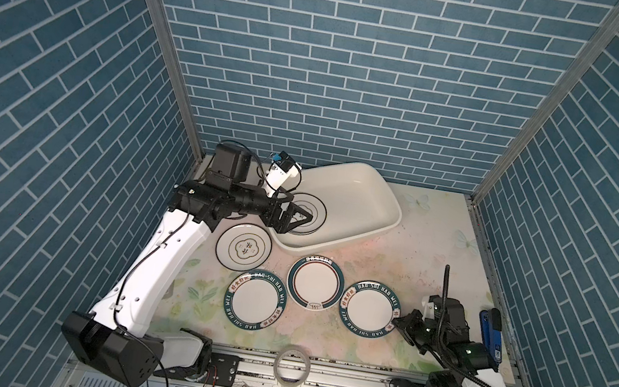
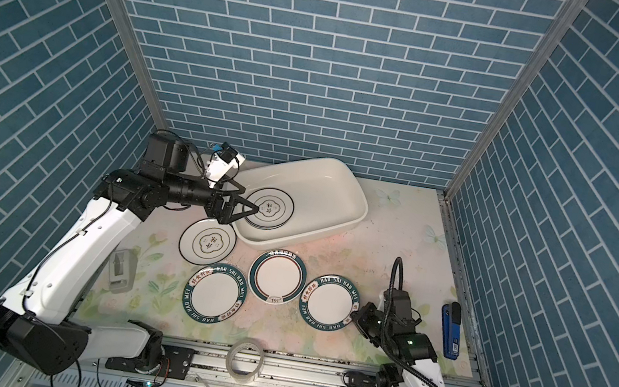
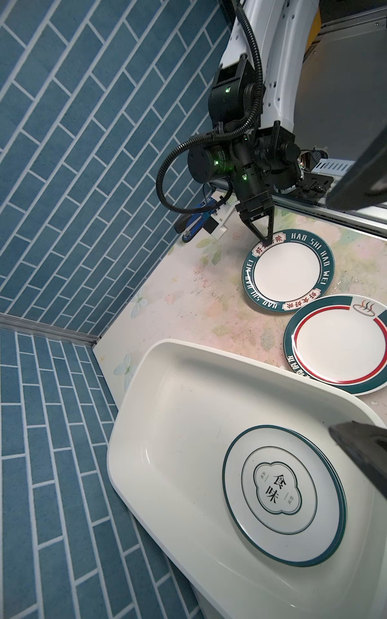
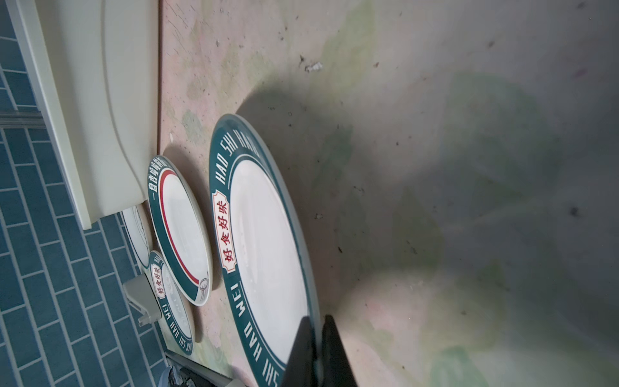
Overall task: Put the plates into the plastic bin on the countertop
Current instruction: 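Lift the green-rim plate and carry it toward the bin with the right gripper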
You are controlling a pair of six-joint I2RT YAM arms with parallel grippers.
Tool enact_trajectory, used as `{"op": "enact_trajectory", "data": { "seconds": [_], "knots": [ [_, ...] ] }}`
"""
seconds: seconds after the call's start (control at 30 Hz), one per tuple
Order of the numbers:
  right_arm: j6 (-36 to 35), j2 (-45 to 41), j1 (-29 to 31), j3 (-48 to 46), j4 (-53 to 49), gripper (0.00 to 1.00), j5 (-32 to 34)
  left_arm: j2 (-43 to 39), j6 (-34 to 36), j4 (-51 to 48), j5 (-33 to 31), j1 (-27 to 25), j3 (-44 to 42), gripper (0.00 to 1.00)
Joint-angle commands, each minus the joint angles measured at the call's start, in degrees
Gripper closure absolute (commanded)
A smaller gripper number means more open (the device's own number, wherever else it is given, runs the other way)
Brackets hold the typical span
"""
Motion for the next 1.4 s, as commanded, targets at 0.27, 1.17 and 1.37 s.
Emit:
{"op": "enact_trajectory", "data": {
  "seconds": [0.27, 1.17, 1.37],
  "knots": [
    [-0.59, 0.54, -0.32, 6.65, -4.29, 1.0, 2.84, -0.65, -0.32, 0.28, 0.52, -0.36, 1.06, 0.0],
    [-5.41, 2.48, -0.61, 15.74, -9.66, 1.0, 4.03, 1.51, -0.71, -0.68, -4.91, -0.42, 2.66, 0.0],
    [-7.24, 2.85, -0.66, 19.16, -12.1, 1.0, 3.72, 2.35, -0.76, -1.21, -6.06, -0.4, 3.85, 0.0]
  ]
}}
